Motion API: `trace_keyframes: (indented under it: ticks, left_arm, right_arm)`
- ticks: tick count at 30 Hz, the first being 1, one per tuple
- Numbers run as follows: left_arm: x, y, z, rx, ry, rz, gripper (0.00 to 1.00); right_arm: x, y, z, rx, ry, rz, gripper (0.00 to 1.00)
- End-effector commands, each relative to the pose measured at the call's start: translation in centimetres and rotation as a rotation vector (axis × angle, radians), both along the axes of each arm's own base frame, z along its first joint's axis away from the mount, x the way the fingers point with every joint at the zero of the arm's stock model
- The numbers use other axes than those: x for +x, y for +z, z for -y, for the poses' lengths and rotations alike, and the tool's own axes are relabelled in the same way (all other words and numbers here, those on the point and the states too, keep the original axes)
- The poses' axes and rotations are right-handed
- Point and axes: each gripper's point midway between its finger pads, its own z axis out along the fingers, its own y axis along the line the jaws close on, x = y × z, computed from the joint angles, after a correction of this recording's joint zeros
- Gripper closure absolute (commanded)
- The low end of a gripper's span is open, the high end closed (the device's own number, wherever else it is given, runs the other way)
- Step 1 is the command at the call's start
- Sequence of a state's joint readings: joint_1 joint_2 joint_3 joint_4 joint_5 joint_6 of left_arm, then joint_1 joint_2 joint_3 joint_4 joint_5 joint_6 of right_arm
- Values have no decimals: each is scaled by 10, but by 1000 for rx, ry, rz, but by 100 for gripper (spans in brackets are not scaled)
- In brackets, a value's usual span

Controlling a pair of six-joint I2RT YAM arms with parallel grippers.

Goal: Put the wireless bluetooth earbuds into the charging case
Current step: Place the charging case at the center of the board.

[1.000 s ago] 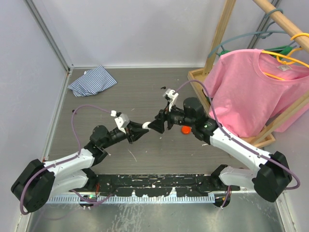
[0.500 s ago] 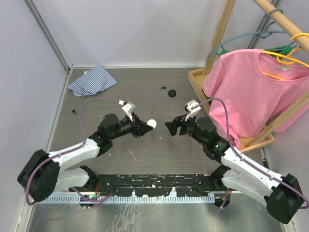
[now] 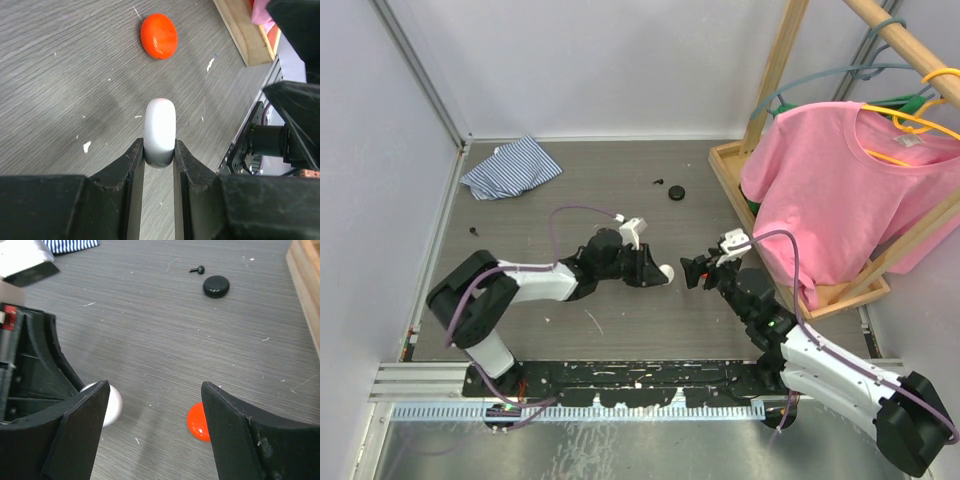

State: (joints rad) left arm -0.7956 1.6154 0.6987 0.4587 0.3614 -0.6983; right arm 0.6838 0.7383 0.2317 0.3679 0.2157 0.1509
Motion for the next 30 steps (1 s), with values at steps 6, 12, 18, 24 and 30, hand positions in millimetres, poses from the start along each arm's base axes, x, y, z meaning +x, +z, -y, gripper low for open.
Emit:
trace_keyframes:
  ticks: [6, 12, 18, 24, 30]
  left_arm:
    - [19, -16, 55, -62, 35, -82, 77]
    - [21, -38, 72, -27, 49, -124, 72]
    - [20, -55, 75, 62, 94, -111, 64]
    - [27, -63, 59, 149, 163, -94, 56]
    - [30, -64, 46, 215, 196, -68, 46]
  right_arm:
    - [7, 34, 27, 86, -137, 162, 20]
    - [10, 28, 27, 69, -149, 147, 20]
    - [12, 23, 25, 54, -145, 128, 20]
    - [11, 23, 24, 57, -142, 129, 20]
    - [11, 22, 24, 55, -141, 125, 20]
